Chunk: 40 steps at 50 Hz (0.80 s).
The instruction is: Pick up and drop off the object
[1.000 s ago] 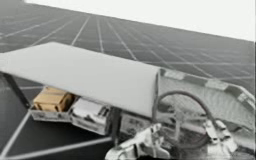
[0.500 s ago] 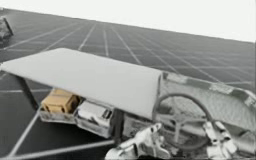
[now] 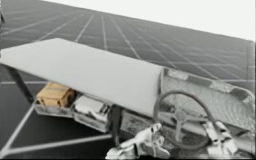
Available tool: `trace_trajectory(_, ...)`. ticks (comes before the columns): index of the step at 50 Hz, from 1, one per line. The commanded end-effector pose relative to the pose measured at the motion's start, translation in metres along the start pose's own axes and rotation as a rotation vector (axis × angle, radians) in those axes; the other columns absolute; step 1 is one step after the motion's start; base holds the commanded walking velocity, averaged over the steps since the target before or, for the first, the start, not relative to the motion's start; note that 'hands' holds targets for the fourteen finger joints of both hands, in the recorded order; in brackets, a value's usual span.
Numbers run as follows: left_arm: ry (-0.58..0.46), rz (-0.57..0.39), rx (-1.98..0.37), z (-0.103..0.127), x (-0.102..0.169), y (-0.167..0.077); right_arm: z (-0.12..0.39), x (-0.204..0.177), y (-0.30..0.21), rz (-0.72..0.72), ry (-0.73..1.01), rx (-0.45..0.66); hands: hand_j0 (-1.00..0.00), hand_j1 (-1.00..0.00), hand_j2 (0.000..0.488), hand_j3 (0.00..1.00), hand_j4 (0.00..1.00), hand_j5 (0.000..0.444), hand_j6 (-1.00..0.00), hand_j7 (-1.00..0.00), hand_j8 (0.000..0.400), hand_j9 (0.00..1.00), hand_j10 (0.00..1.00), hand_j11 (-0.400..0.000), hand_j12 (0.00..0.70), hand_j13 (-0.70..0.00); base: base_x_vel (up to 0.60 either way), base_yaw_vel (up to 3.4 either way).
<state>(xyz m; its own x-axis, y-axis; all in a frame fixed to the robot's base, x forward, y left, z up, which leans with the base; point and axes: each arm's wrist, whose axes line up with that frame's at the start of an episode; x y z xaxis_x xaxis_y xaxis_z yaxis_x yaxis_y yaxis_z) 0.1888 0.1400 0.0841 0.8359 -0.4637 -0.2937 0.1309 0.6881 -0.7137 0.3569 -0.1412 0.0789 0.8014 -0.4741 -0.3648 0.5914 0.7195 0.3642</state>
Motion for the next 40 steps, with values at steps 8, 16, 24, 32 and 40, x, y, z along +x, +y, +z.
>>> trace_trajectory(8,-0.023,0.018,0.019,0.0032,-0.0066,-0.0029,0.0057,-0.0050,0.0322,0.100,-0.006,0.076,0.00,0.00,0.000,1.00,1.00,0.000,0.00,0.00,0.000,1.00,1.00,-0.400,0.000,-0.700,0.15,1.70)
trace_trajectory(16,-0.023,0.018,0.019,0.0032,-0.0066,-0.0029,0.0057,-0.0050,0.0322,0.100,-0.006,0.076,0.00,0.00,0.000,1.00,1.00,0.000,0.00,0.00,0.000,1.00,1.00,-0.400,0.000,-0.700,0.16,1.66)
trace_trajectory(24,-0.023,0.018,0.019,0.0032,-0.0066,-0.0029,0.0057,-0.0050,0.0322,0.100,-0.006,0.076,0.00,0.00,0.000,1.00,1.00,0.000,0.00,0.00,0.000,1.00,1.00,-0.400,0.000,-0.700,0.15,1.70)
trace_trajectory(32,-0.023,0.018,0.019,0.0032,-0.0066,-0.0029,0.0057,-0.0050,0.0322,0.100,-0.006,0.076,0.00,0.00,0.000,1.00,1.00,0.000,0.00,0.00,0.000,1.00,1.00,-0.400,0.000,-0.700,0.16,1.66)
trace_trajectory(40,-0.023,0.018,0.019,0.0032,-0.0066,-0.0029,0.0057,-0.0050,0.0322,0.100,-0.006,0.076,0.00,0.00,0.000,1.00,1.00,0.000,0.00,0.00,0.000,1.00,1.00,-0.400,0.000,-0.700,0.15,1.69)
